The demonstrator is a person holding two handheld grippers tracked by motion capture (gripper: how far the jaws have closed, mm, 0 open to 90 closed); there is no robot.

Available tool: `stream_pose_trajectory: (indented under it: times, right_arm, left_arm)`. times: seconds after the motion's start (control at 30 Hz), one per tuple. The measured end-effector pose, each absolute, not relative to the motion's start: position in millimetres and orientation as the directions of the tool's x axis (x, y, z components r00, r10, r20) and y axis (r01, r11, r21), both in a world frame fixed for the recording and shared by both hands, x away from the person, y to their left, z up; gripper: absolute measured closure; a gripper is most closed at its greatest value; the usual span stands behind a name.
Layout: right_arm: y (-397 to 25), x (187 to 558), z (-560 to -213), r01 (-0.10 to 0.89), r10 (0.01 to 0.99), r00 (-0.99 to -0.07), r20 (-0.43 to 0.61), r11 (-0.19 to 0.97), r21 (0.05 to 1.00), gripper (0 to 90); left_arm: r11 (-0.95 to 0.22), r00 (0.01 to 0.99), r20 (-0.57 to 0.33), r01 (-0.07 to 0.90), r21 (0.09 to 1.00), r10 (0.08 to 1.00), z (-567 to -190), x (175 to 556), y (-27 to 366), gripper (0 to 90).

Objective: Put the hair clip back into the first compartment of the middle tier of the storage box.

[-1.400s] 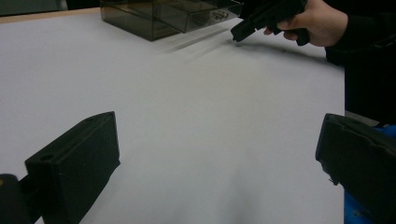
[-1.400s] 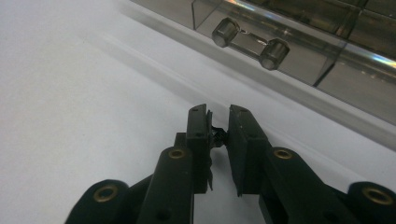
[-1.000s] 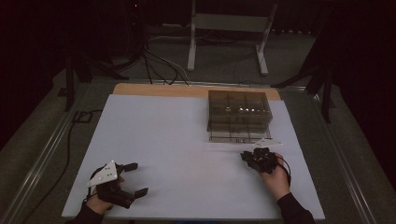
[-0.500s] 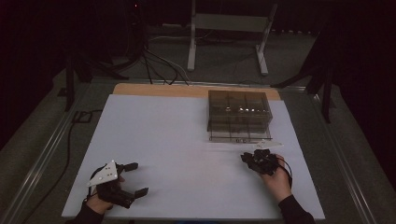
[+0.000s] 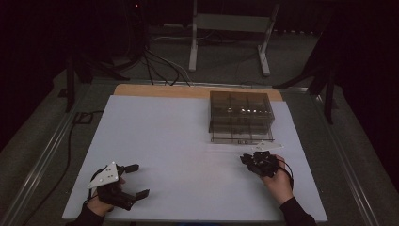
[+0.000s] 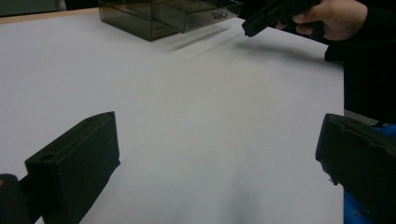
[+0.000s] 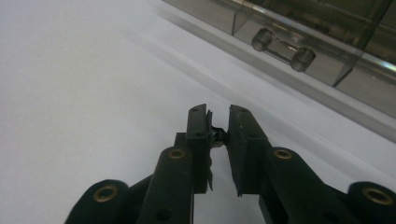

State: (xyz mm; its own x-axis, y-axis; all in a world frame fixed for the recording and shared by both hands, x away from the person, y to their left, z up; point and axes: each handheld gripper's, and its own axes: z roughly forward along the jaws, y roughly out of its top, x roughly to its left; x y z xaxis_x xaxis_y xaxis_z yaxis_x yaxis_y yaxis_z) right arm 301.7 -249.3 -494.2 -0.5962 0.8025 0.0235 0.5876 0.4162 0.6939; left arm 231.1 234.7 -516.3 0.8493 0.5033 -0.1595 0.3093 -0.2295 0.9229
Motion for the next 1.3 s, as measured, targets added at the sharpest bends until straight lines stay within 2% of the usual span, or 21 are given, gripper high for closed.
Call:
stream_pose_trajectory:
  times: [0.53, 1.3]
  right_arm:
    - [-243, 299, -484, 0.577, 0.787, -0.615, 0.042, 0.413, 0.705, 78.7]
    - [-236, 299, -463, 0.534, 0.774, -0.633, 0.017, 0.421, 0.733, 78.7]
  left_arm:
    - [-0.234, 0.85, -0.155, 0.307, 0.923, 0.503, -516, 230, 234, 0.7]
    - [-0.232, 0.849, -0.156, 0.307, 0.923, 0.504, -516, 230, 234, 0.7]
